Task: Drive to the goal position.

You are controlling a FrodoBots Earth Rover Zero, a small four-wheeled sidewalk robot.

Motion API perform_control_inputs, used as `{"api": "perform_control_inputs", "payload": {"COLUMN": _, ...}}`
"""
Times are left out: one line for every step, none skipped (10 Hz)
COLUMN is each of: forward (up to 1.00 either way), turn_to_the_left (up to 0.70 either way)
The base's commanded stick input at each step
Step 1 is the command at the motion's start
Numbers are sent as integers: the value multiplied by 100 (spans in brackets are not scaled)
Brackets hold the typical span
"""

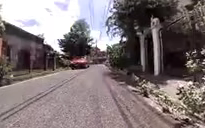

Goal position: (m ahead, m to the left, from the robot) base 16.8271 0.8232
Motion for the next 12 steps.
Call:
{"api": "perform_control_inputs", "payload": {"forward": 50, "turn_to_the_left": 0}}
{"api": "perform_control_inputs", "payload": {"forward": 50, "turn_to_the_left": 0}}
{"api": "perform_control_inputs", "payload": {"forward": 50, "turn_to_the_left": 0}}
{"api": "perform_control_inputs", "payload": {"forward": 50, "turn_to_the_left": 0}}
{"api": "perform_control_inputs", "payload": {"forward": 65, "turn_to_the_left": 0}}
{"api": "perform_control_inputs", "payload": {"forward": 70, "turn_to_the_left": 0}}
{"api": "perform_control_inputs", "payload": {"forward": 70, "turn_to_the_left": 0}}
{"api": "perform_control_inputs", "payload": {"forward": 70, "turn_to_the_left": 0}}
{"api": "perform_control_inputs", "payload": {"forward": 70, "turn_to_the_left": 0}}
{"api": "perform_control_inputs", "payload": {"forward": 70, "turn_to_the_left": 0}}
{"api": "perform_control_inputs", "payload": {"forward": 70, "turn_to_the_left": 0}}
{"api": "perform_control_inputs", "payload": {"forward": 70, "turn_to_the_left": 0}}
